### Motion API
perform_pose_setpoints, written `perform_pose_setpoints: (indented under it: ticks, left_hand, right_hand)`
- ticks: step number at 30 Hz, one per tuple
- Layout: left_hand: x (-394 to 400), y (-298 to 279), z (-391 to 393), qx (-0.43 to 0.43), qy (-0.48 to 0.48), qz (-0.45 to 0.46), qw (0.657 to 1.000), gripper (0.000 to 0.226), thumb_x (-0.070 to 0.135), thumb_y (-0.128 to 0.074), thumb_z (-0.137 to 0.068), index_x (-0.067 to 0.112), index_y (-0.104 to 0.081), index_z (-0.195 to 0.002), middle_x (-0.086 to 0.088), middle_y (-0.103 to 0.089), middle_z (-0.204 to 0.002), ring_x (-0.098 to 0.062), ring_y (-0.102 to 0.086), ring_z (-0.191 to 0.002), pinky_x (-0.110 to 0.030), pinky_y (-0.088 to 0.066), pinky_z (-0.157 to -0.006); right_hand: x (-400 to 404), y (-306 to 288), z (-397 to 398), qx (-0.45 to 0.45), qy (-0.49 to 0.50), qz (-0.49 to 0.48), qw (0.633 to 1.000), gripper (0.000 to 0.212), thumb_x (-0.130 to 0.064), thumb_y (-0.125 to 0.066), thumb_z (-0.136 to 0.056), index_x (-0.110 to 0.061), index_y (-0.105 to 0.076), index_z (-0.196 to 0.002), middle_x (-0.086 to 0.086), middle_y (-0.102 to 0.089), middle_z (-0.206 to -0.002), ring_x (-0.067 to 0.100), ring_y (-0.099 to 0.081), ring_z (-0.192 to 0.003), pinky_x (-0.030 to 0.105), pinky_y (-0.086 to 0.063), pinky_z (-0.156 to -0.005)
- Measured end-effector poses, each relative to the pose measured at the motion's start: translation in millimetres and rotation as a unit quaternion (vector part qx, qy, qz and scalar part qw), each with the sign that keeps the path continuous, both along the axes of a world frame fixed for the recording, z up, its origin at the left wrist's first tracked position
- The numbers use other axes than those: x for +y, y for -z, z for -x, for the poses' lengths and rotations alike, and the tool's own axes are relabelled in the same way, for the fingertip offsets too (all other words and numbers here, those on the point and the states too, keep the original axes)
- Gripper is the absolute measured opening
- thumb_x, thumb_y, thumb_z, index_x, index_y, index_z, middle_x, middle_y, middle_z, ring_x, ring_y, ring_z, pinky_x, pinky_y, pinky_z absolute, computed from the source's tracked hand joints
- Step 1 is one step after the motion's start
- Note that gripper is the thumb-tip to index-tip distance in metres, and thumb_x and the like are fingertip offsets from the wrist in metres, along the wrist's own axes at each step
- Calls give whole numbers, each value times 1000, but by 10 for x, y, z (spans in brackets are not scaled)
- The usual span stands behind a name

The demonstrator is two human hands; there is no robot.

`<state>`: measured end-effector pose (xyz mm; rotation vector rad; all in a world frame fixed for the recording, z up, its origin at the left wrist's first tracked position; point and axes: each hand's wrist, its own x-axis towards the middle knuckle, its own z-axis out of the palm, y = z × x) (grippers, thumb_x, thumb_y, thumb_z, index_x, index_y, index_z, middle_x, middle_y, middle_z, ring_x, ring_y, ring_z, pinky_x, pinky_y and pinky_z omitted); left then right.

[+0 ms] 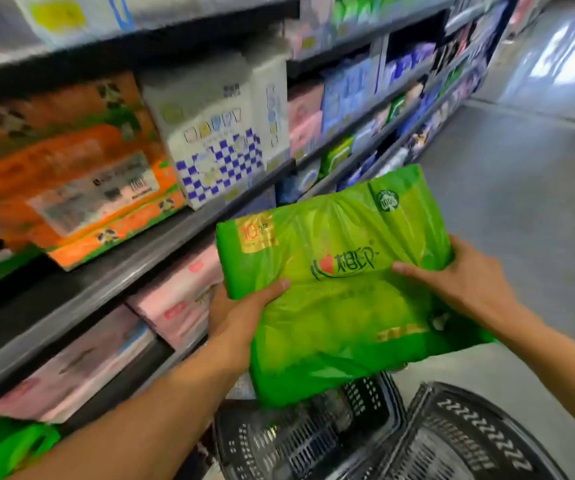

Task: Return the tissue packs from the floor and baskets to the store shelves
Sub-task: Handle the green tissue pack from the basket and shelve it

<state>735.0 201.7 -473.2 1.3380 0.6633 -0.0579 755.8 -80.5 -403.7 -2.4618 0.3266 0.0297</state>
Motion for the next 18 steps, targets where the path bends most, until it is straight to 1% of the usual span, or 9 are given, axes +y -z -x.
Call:
perform_pose_setpoints:
  ticks: [3,5,7,10,11,13,15,17,18]
  left_hand:
    - [75,-916,64,-75,-11,-40,996,52,15,-96,-57,19,-70,-101,2,-79,-87,-20,-77,-78,-37,-62,-73]
    - [177,-1446,121,-115,-15,-51,992,65,17,-98,-51,19,-67,-109,0,-79,-91,-21,-77,-81,-41,-63,-75]
    - [269,-1946,263,-157,-13,-82,984,78,23,-100,-43,19,-65,-113,0,-79,-97,-18,-76,-82,-39,-63,-74]
    - [438,-2542,572,-214,-12,-145,966,80,16,-99,-47,16,-56,-114,1,-74,-101,4,-71,-72,-18,-56,-60]
    - [518,-2699,694,-223,-14,-170,960,89,20,-101,-41,16,-54,-117,4,-72,-104,8,-69,-74,-16,-56,-63]
    - [755,-2903,924,-234,-27,-221,947,117,42,-104,-22,21,-52,-125,6,-71,-113,0,-70,-95,-30,-60,-83]
    - [994,-3071,1174,-240,-41,-266,933,131,56,-101,-14,26,-48,-130,8,-68,-123,-12,-66,-111,-45,-56,-97]
    - [1211,-3251,1440,-241,-62,-297,922,130,58,-99,-14,25,-46,-129,6,-66,-124,-15,-63,-114,-44,-53,-99]
    - [1307,-3335,1576,-238,-77,-313,916,126,60,-97,-15,24,-47,-125,5,-65,-122,-16,-63,-113,-43,-53,-98]
  right_hand:
    - [-27,-902,130,-54,2,-74,996,71,-54,-78,-72,-19,-59,-130,10,-68,-114,24,-64,-92,25,-38,-69]
    - [-69,-1408,219,-99,4,-92,991,75,-53,-79,-71,-19,-55,-133,7,-64,-108,16,-56,-77,26,-39,-67]
    - [-86,-1823,308,-133,7,-99,986,92,-64,-78,-58,-25,-49,-135,6,-63,-110,23,-60,-86,34,-46,-74]
    - [-63,-2318,374,-169,-36,-131,976,103,-73,-83,-44,-35,-44,-131,8,-66,-122,30,-67,-101,48,-55,-89]
    - [-16,-2458,386,-177,-51,-161,970,107,-70,-86,-40,-36,-42,-132,9,-67,-120,29,-68,-99,49,-55,-89]
    - [120,-2704,417,-185,-94,-208,956,111,-56,-89,-41,-32,-42,-138,9,-69,-115,25,-69,-93,46,-57,-86]
    - [292,-2890,429,-191,-148,-237,941,112,-54,-93,-42,-29,-45,-139,6,-69,-115,23,-70,-94,43,-60,-82]
    - [524,-3005,425,-203,-195,-265,922,112,-52,-96,-41,-25,-48,-139,4,-70,-116,18,-71,-93,39,-61,-80]
    - [673,-3060,450,-212,-222,-276,911,105,-42,-95,-48,-22,-48,-140,4,-69,-118,15,-69,-93,38,-60,-81]
